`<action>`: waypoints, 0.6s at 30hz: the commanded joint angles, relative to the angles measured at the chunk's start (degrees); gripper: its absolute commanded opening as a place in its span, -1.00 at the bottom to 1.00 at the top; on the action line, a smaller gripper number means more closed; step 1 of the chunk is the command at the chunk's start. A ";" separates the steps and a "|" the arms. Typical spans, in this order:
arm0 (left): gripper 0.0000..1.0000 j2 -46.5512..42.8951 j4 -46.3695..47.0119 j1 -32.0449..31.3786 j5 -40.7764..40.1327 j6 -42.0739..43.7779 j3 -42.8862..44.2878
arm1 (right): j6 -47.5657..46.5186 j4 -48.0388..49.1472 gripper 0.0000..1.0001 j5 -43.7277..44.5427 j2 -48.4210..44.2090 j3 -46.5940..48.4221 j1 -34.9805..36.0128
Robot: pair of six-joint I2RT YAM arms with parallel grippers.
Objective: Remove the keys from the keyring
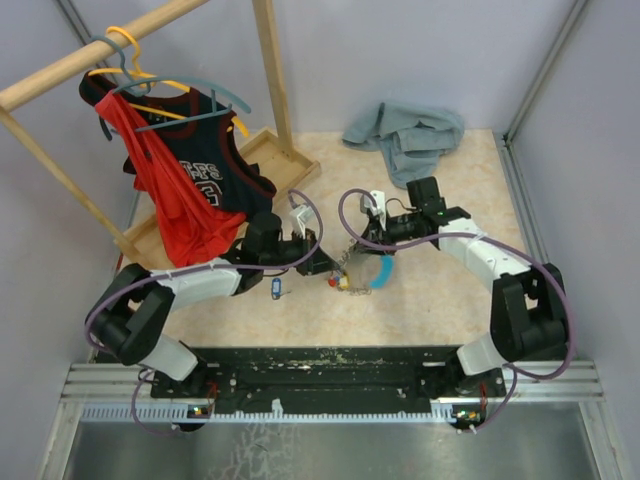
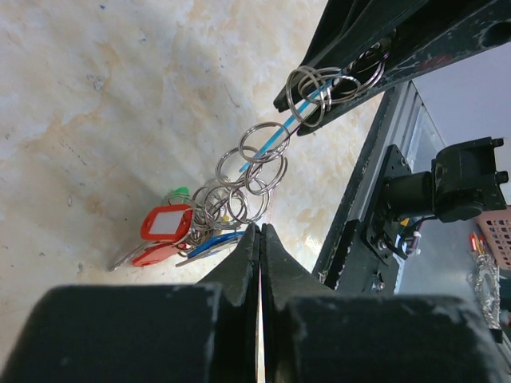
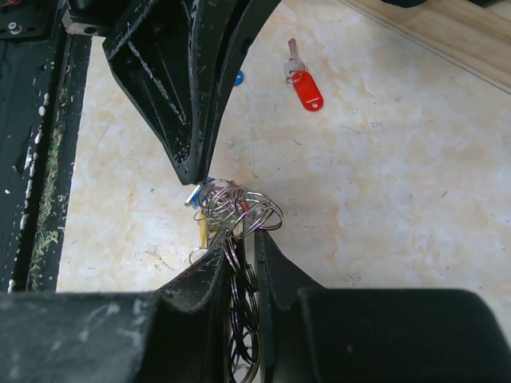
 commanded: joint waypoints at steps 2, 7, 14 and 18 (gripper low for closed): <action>-1.00 2.27 3.05 0.59 3.24 -1.94 1.84 | 0.11 3.95 -1.00 -0.54 2.07 -0.07 0.28; -1.00 2.86 2.88 0.62 1.17 -1.91 1.60 | 0.29 4.12 -1.00 -0.24 3.33 0.04 0.41; -1.00 1.91 3.34 0.75 -1.22 -1.67 0.38 | 2.01 5.50 -1.00 0.28 3.54 -0.05 0.39; -1.00 1.29 4.54 1.24 -1.03 -2.62 -0.49 | 3.37 6.37 -0.93 0.88 3.84 -0.22 0.41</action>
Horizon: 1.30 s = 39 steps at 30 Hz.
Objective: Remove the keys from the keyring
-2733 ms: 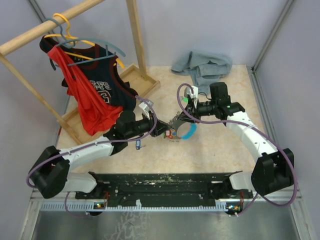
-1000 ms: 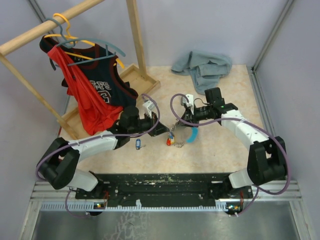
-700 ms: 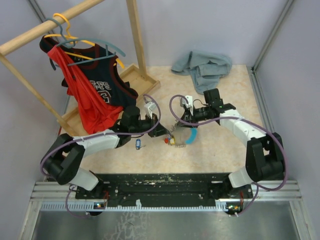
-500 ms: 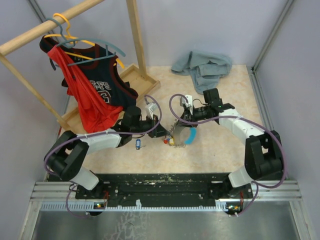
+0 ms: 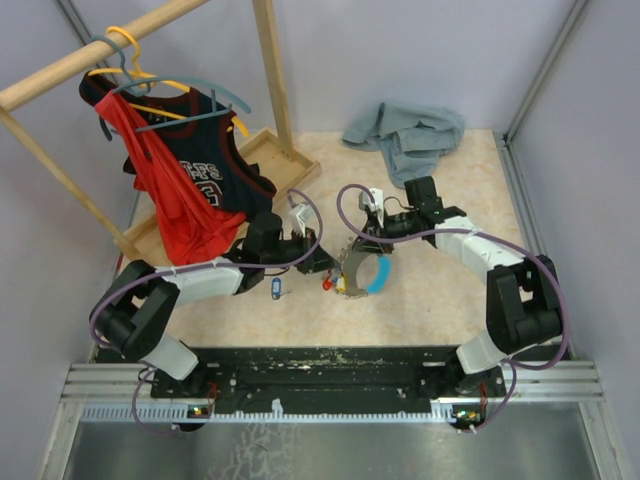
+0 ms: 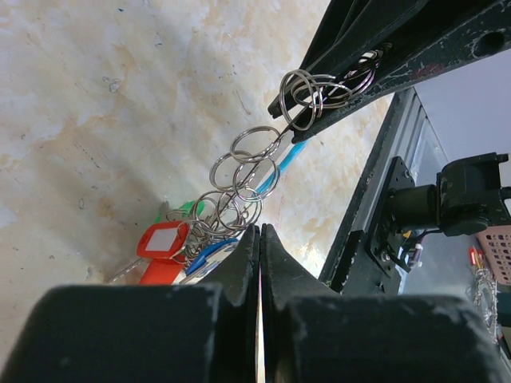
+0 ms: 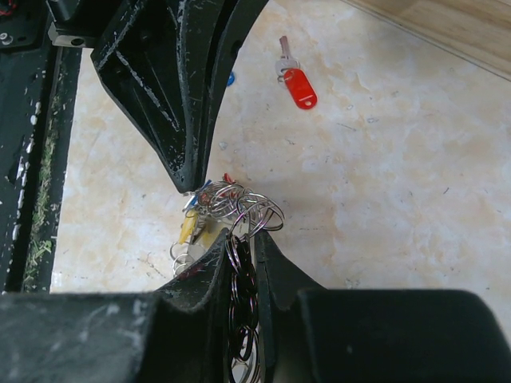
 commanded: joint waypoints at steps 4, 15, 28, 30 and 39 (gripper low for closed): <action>-1.00 -1.38 4.83 1.00 0.76 -2.40 -1.37 | 1.68 3.05 -0.81 1.46 0.76 -0.27 0.34; -0.60 -6.69 0.89 1.11 -6.36 1.91 -3.21 | 0.95 1.23 -0.95 1.42 1.43 0.76 0.34; 0.04 -13.72 24.32 1.11 2.29 6.37 -12.59 | -32.60 -28.64 -0.99 -5.29 -4.33 9.36 0.32; 0.04 -15.21 34.39 1.11 3.82 9.07 -15.70 | -40.62 -38.01 -0.99 -5.31 -4.79 12.97 0.32; -0.06 -11.34 62.79 1.02 11.23 21.74 -19.83 | -50.82 -52.28 -1.00 8.11 -9.68 22.56 3.23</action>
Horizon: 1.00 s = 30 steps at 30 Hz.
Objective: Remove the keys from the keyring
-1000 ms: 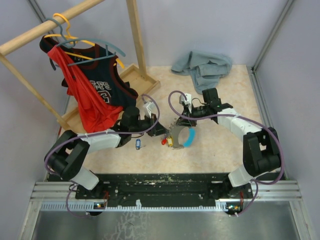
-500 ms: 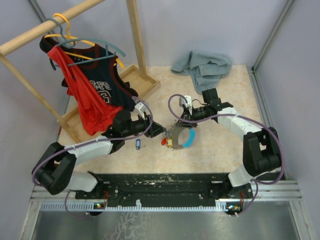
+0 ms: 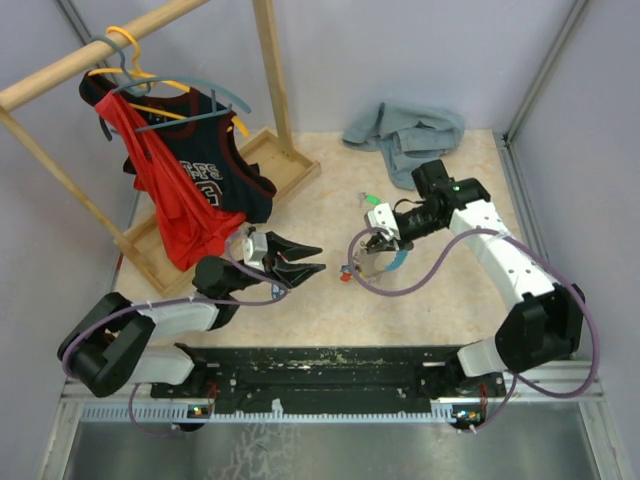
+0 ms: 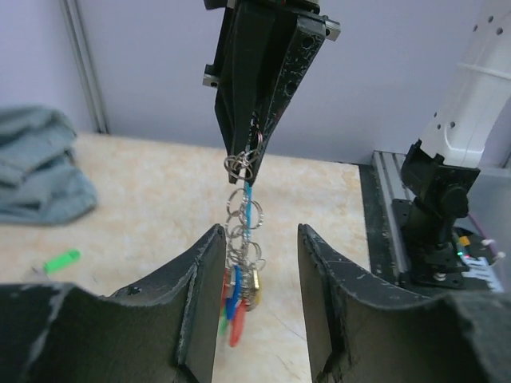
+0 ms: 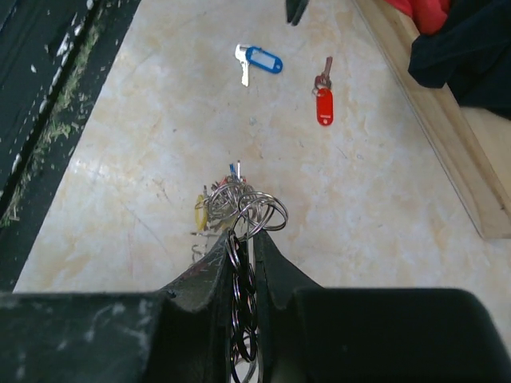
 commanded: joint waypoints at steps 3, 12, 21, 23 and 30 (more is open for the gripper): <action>-0.08 7.35 19.71 -0.11 6.95 8.85 1.93 | -5.28 -7.43 -1.00 17.19 -6.40 6.55 8.84; 0.08 14.61 20.94 -6.59 0.94 22.92 1.09 | -0.97 -10.94 -1.00 49.05 -5.15 11.07 23.27; 0.20 19.92 26.04 -12.15 -12.55 23.29 0.14 | 1.68 -11.46 -1.00 60.14 -2.69 14.78 25.14; 0.21 20.19 25.80 -12.54 -17.02 21.65 0.49 | 2.47 -11.93 -1.00 65.73 -1.68 15.63 26.03; 0.28 26.93 26.09 -14.83 -19.79 21.98 6.39 | 3.74 -13.93 -1.00 74.52 0.76 21.38 28.01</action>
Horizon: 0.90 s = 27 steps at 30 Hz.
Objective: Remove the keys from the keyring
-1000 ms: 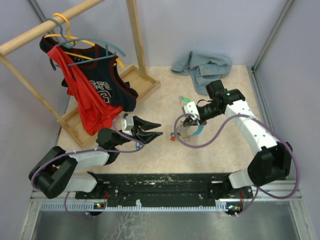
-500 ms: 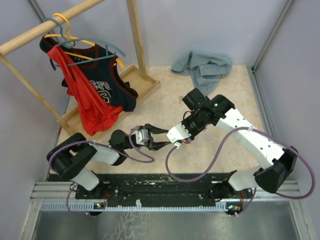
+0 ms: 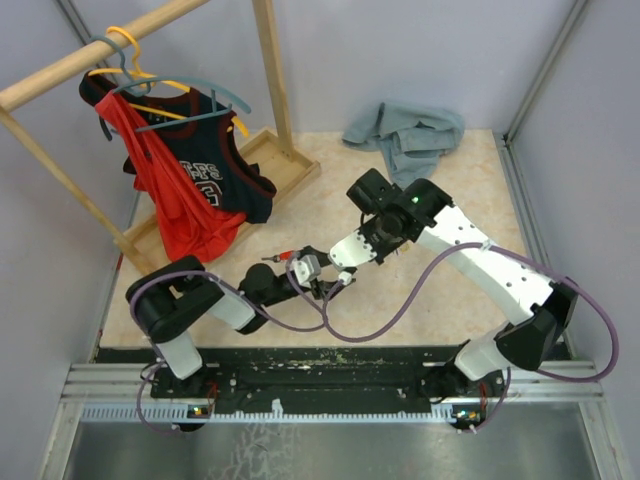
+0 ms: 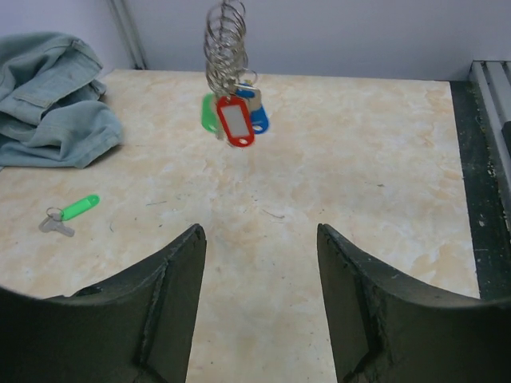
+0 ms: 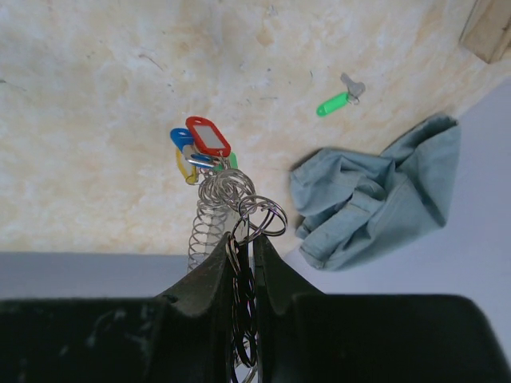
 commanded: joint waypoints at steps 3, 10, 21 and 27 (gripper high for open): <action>0.35 6.21 15.68 -2.06 -3.10 2.81 7.25 | 1.19 -0.69 -1.00 6.84 0.03 5.94 1.08; 0.44 11.48 15.74 -2.06 -3.79 4.72 14.62 | 1.17 -1.76 -1.00 6.05 0.65 8.20 1.55; 0.46 17.61 15.73 -2.07 -0.14 4.88 22.67 | 1.51 -2.74 -1.00 3.17 -0.30 9.46 1.73; 0.40 19.63 15.57 -2.11 -0.16 5.47 24.92 | 1.61 -3.40 -1.00 1.40 -0.99 10.58 1.81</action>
